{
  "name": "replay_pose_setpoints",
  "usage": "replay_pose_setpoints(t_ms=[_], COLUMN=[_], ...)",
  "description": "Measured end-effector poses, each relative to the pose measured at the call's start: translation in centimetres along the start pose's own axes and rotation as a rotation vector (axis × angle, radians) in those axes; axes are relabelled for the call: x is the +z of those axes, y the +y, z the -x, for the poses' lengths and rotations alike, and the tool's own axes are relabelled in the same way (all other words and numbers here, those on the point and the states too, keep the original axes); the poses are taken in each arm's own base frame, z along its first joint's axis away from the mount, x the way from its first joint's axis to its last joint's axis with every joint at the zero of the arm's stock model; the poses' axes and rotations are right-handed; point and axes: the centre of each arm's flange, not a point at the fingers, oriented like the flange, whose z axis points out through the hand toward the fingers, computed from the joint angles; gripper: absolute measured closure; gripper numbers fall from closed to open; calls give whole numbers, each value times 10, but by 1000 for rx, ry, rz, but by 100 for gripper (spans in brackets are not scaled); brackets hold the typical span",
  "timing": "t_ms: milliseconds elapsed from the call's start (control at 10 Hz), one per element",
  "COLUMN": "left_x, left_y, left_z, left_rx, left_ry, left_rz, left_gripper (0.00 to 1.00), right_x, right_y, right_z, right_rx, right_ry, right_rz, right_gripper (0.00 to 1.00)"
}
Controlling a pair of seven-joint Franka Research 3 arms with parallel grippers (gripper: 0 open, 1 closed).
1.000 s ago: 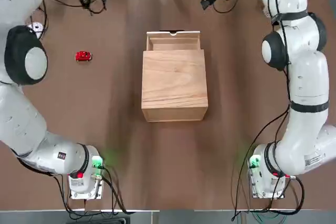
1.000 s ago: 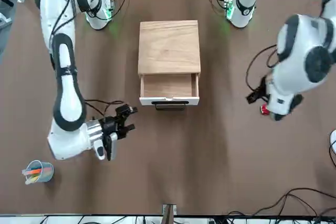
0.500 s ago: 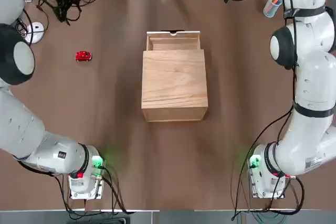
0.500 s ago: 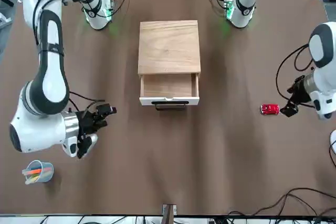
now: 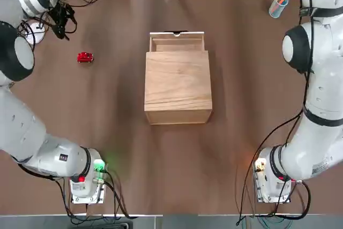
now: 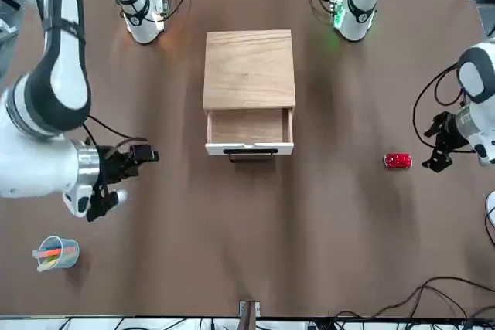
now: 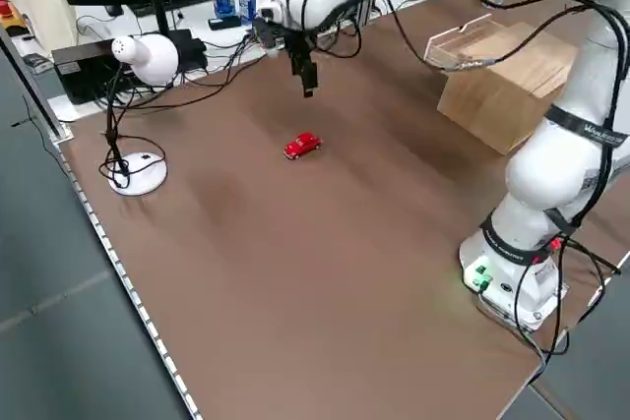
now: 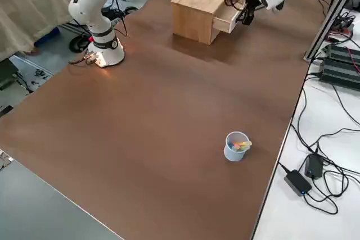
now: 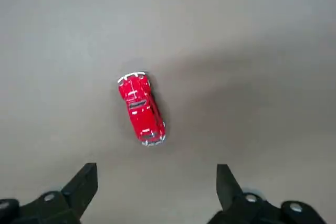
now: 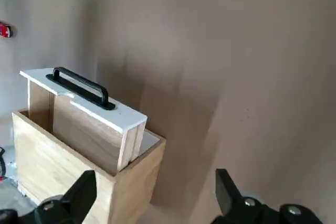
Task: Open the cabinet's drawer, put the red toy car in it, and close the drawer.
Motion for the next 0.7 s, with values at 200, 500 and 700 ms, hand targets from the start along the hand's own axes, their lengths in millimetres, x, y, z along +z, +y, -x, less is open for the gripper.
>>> replay_pose_setpoints(t_ms=[200, 500, 700], left_x=[33, 76, 90], left_y=[2, -4, -15], left_z=[-5, -10, -22], left_rx=[-34, -45, -71], left_ry=[12, 8, 3], left_rz=[-26, -99, -128], left_gripper=[0, 0, 0], right_x=[1, 8, 16], right_y=[-5, -11, -15], right_z=[1, -3, -10], right_rx=[71, 146, 230], right_ry=[-3, 0, 31], right_rz=[3, 7, 10], right_gripper=[0, 0, 0])
